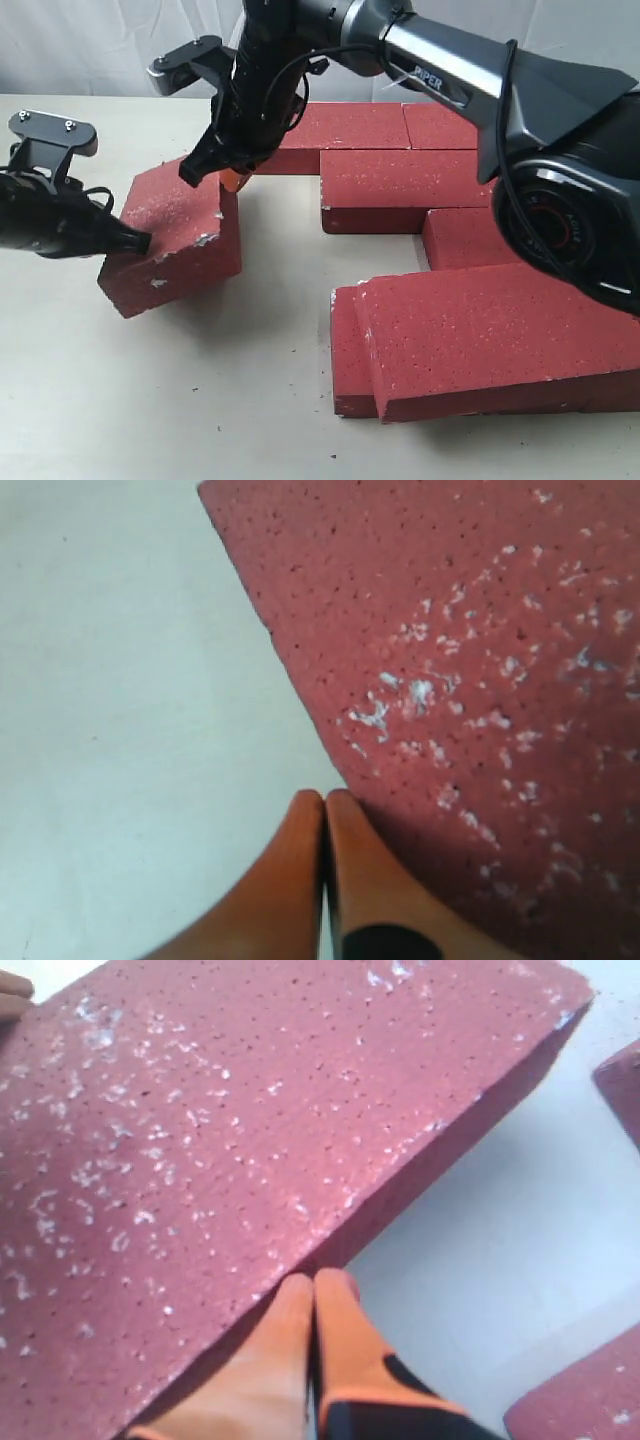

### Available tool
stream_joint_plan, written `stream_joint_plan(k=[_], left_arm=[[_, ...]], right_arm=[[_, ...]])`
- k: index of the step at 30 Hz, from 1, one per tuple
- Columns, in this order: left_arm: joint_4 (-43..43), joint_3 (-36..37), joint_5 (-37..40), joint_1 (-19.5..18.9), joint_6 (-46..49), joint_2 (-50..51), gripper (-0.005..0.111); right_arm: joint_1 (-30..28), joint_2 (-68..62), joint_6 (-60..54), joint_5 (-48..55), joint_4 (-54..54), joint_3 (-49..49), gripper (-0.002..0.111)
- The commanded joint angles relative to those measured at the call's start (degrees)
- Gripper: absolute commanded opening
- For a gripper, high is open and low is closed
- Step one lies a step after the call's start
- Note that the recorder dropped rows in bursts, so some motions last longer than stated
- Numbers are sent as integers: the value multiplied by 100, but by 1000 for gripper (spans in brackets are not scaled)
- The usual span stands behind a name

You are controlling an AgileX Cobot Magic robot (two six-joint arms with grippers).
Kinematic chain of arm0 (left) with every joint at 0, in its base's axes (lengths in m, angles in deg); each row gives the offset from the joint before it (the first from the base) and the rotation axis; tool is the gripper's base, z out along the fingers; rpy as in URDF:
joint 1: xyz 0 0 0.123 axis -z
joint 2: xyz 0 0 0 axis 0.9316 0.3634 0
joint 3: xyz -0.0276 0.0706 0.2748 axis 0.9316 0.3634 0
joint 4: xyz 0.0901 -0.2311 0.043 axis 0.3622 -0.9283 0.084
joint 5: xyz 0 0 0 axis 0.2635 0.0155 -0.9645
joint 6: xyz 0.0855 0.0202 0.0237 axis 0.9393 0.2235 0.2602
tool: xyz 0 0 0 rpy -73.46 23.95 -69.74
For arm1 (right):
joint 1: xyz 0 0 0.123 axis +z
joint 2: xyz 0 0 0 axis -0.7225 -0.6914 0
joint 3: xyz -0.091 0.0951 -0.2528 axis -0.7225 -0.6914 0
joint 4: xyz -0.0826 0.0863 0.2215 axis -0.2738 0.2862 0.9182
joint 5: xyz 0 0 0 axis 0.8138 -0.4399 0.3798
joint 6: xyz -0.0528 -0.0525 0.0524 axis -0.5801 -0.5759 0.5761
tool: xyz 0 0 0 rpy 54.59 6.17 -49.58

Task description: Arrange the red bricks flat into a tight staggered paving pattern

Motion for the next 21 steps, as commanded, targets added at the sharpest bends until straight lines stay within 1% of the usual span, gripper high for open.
stream_joint_plan(k=[1, 4, 7, 9, 11, 13, 17, 19, 21], left_arm=[[-96, 415, -431, 61, -26, -133, 0], [-96, 636, -615, 61, -26, -283, 0], [-46, 749, -777, 61, -13, -575, 0], [-33, 749, -973, 14, -3, -780, 0], [30, 749, -1258, -127, -3, -902, 0], [33, 749, -1598, -273, -3, -916, 0], [56, 713, -2496, -707, -84, -739, 0], [182, 534, -2410, -869, -220, -571, 0], [703, 189, -2047, -966, -545, -330, 0]], right_arm=[[11, -230, -102, -298, 61, -12, -1], [11, -366, -102, -586, -31, -12, -1], [11, -363, -67, -690, -634, -12, -1], [-1, -276, 57, -351, -1091, 55, -1], [-1, -64, 42, 39, -1111, 84, -1], [-1, 132, -93, 39, -845, 39, -1], [11, 702, -464, 39, -36, -292, -1], [28, 919, -706, 39, 396, -544, -1], [94, 1089, -1148, 39, 658, -889, -1]])
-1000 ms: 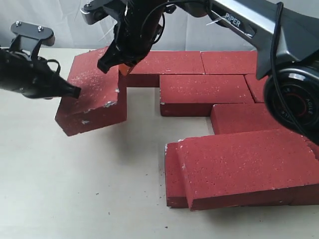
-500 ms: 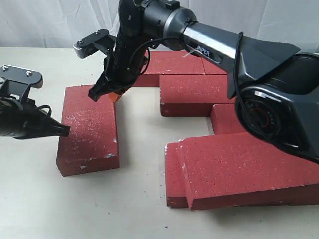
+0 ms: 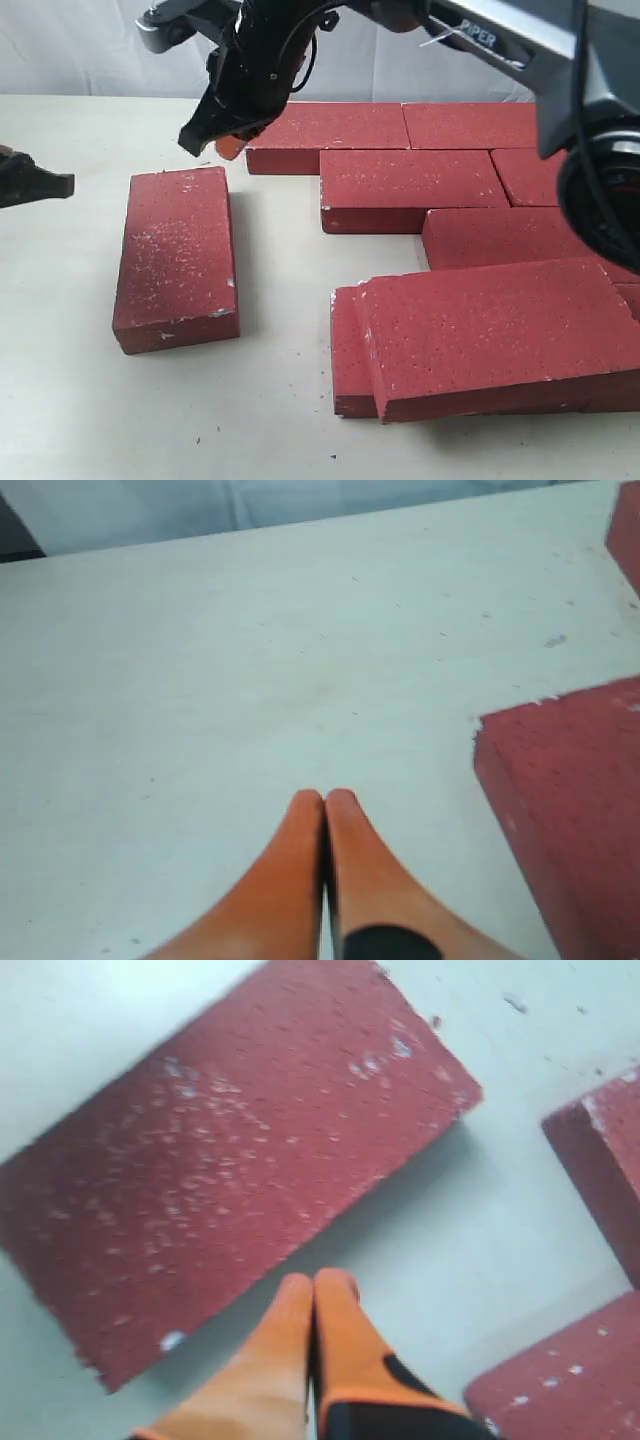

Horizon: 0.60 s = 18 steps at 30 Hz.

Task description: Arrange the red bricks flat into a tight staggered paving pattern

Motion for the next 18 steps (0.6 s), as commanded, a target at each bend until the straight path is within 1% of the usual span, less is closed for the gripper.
stream_joint_plan(k=[1, 3, 5, 9, 12, 14, 16, 18], left_arm=[[953, -674, 444, -225, -695, 501, 0], [1553, -1181, 954, -225, -1152, 783, 0], [1809, -1832, 1549, -225, -1311, 1135, 0], [1796, -2929, 2461, -213, -1173, 1850, 0], [1706, -3549, 2762, -213, -1106, 2354, 0], [1650, -3993, 3117, -213, -1095, 2695, 0], [1444, -4376, 3485, -213, -890, 2985, 0], [980, -4750, 3848, -213, -446, 3268, 0]], right_arm=[[122, 406, -775, 56, 642, -728, -1], [229, 522, -1096, 56, 638, -1168, -1], [350, 600, -1459, 56, 717, -1609, -1], [702, 601, -2346, 56, 829, -2267, -1], [960, 534, -2718, 56, 666, -2461, -1], [1082, 479, -2901, 56, 641, -2489, -1], [1177, 420, -3096, 56, 641, -2489, -1], [1241, 334, -3245, -146, 652, -2489, -1]])
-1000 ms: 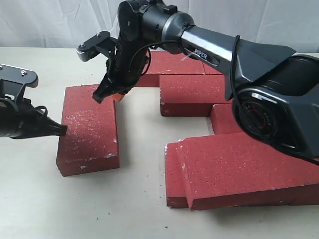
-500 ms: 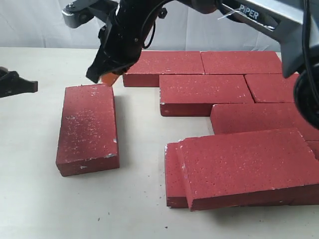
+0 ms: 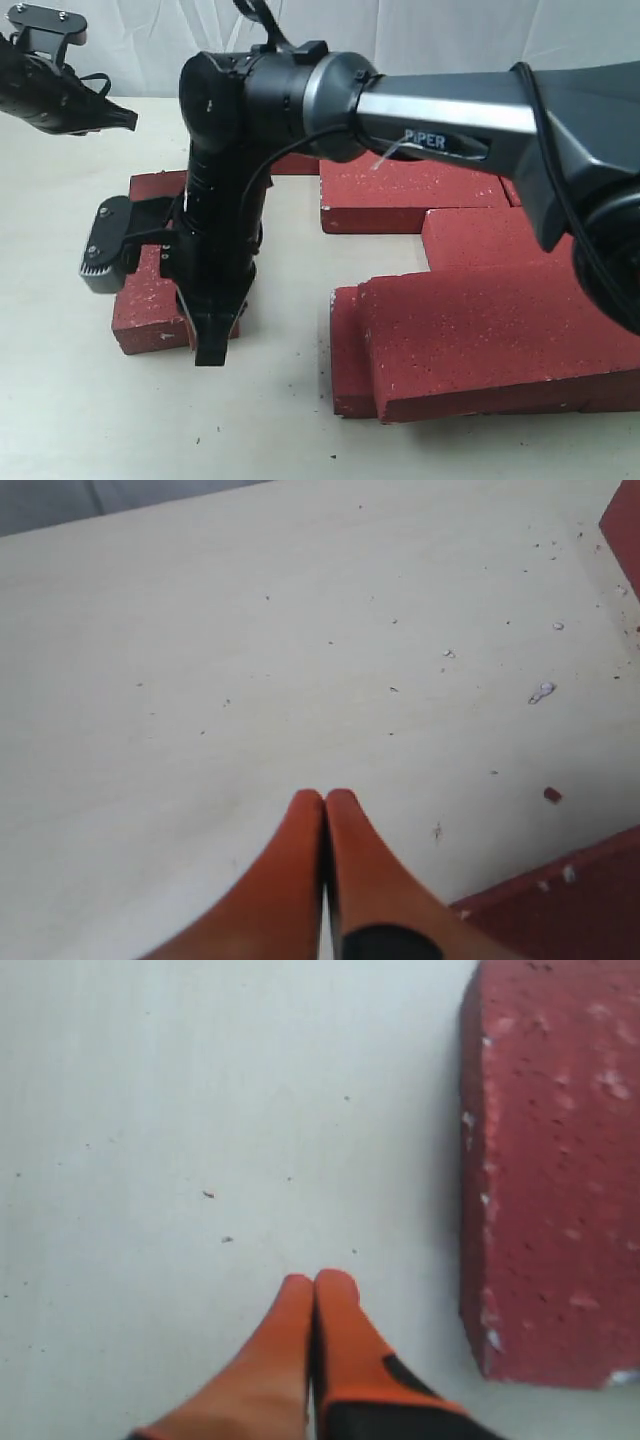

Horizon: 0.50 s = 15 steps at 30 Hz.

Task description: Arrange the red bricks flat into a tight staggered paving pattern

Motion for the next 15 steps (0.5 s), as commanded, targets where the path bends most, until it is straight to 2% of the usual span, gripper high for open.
stream_joint_plan(k=[1, 5, 12, 15], left_arm=[[-857, -784, 797, -20, 739, 610, 0], [-1557, -1326, 1046, -20, 1334, 1001, 0], [-1673, -1846, 1574, -7, 1410, 1460, 0], [-1650, -2015, 1586, 122, 1440, 1676, 0]], right_arm=[[124, -177, -451, -278, -113, -25, -1], [134, -379, -679, -466, -183, -25, -1], [134, -521, -787, -1169, -279, -25, -1], [134, -533, -812, -1346, -298, -25, -1]])
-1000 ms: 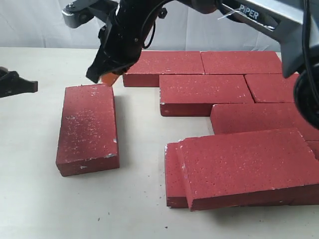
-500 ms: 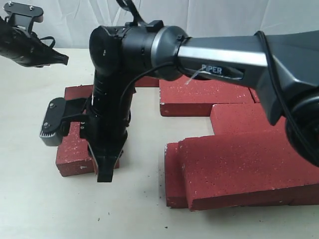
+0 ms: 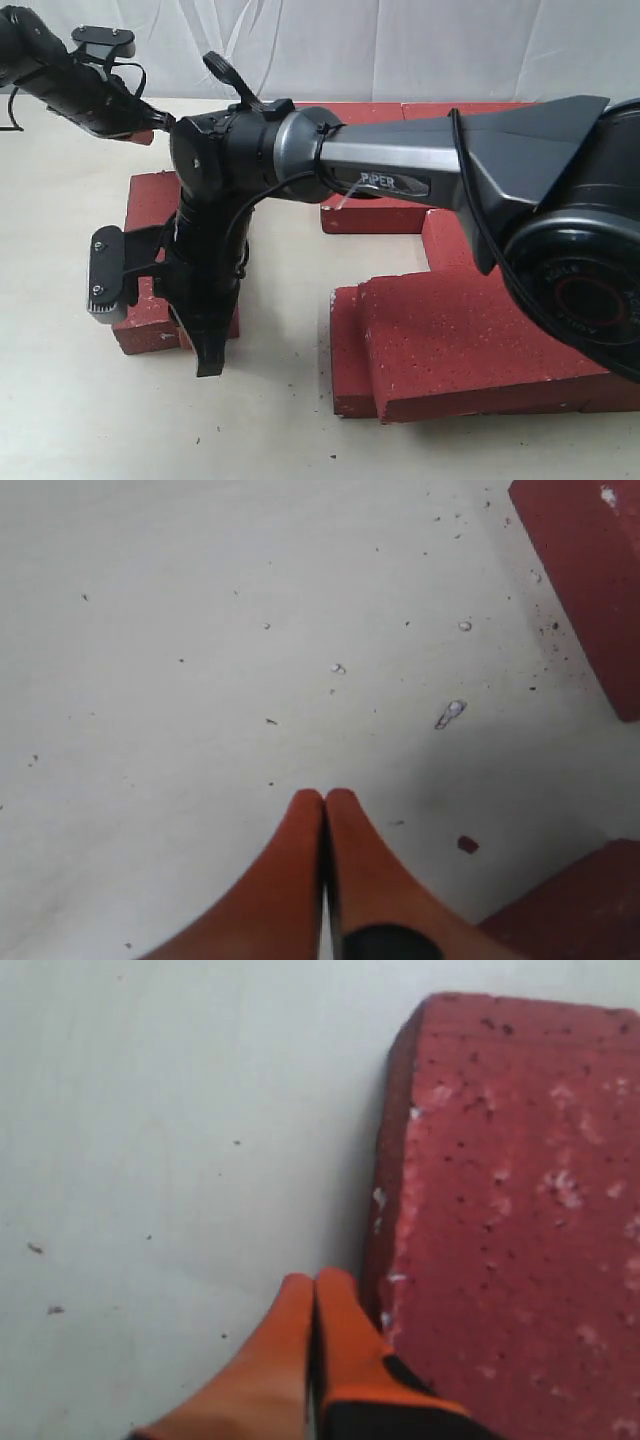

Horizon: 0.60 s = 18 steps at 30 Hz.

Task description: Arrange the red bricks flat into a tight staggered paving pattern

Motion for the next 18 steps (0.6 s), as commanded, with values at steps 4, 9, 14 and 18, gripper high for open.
stream_joint_plan(k=[4, 9, 14, 18], left_arm=[[-42, -403, 239, 272, 45, 455, 0], [62, -414, 501, 280, 45, 521, 0], [395, -414, 912, 211, -239, 416, 0], [512, -414, 1220, 107, -396, 134, 0]], right_arm=[[6, -73, -92, -153, -76, -16, -1], [-4, -158, -92, -253, -428, -16, -1], [-4, -85, 667, -345, -1511, -1, -1], [-14, -10, 1082, -257, -2133, -1, -1]])
